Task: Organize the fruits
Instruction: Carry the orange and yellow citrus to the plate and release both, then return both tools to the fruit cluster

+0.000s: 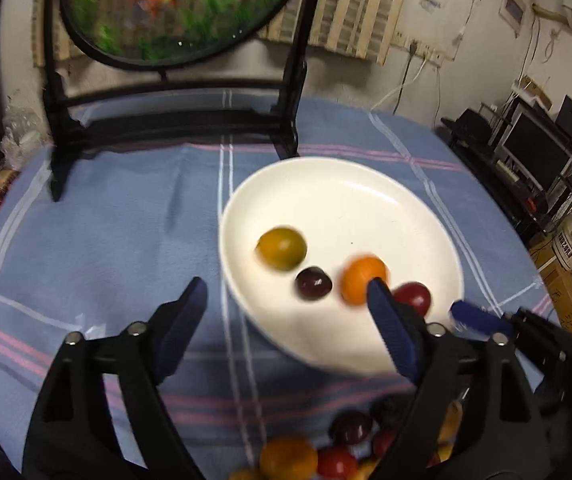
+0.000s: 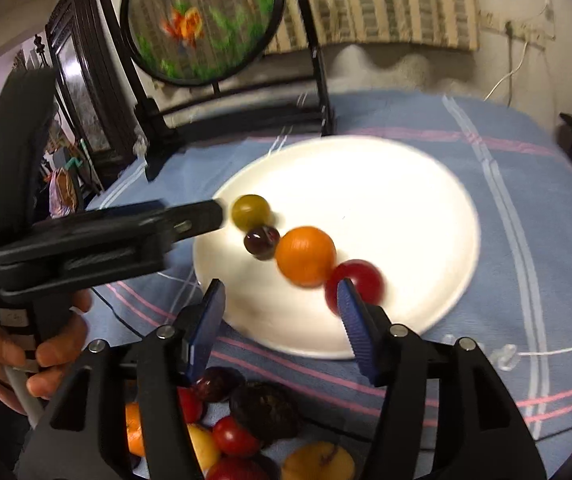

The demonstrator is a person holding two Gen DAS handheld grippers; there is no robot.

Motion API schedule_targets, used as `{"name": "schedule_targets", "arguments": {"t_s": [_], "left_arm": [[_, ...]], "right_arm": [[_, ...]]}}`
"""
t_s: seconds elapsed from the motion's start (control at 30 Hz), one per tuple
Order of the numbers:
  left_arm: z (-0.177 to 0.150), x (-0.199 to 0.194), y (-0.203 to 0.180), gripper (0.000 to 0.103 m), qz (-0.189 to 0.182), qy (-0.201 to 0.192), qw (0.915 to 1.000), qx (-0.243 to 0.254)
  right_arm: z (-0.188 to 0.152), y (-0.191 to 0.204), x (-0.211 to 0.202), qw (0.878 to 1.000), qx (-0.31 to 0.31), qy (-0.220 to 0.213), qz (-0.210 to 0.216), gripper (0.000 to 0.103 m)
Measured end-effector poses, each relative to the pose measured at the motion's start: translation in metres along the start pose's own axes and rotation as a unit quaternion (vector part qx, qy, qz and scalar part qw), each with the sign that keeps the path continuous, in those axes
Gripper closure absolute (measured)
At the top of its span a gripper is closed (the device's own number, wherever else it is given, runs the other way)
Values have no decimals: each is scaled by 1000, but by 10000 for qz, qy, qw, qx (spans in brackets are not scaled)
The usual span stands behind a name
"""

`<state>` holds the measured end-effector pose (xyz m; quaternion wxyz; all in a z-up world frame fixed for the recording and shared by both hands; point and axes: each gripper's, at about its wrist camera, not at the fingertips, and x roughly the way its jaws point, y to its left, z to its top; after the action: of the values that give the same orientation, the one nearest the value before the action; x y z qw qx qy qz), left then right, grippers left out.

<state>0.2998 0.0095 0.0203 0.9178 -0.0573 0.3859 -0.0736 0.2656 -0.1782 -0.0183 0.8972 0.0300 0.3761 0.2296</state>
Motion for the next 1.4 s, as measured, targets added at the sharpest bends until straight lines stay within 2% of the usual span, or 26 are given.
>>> {"name": "schedule_targets", "arguments": {"t_s": [0.13, 0.3, 0.43, 0.57, 0.7, 0.87, 1.3, 1.4], "left_arm": [[-35, -55, 0, 4, 171, -368, 9991, 156], [-100, -97, 6, 3, 217, -514, 9984, -22], [-153, -108, 7, 3, 177, -363, 9992, -5], [-185, -107, 4, 3, 101, -49, 9999, 78], [-188, -106, -1, 3, 177, 12, 9996, 227], [-186, -99, 9, 3, 232, 246, 9994, -18], [-186, -99, 10, 3, 281, 254, 9993, -53], [-186, -101, 8, 3, 276, 214, 9994, -12]], "right_arm": [[-18, 4, -41, 9993, -146, -284, -181, 40], [-63, 0, -70, 9985, -188, -289, -434, 40], [-103, -4, -86, 9982, -211, -50, -564, 40], [-128, -4, -97, 9993, -69, 71, -362, 40], [-140, 8, -91, 9973, -350, 290, -573, 40], [-145, 29, -86, 9933, -862, 378, -670, 40], [-143, 23, -75, 9936, -726, 642, -573, 40], [-141, 21, -75, 9943, -669, 567, -614, 40]]}}
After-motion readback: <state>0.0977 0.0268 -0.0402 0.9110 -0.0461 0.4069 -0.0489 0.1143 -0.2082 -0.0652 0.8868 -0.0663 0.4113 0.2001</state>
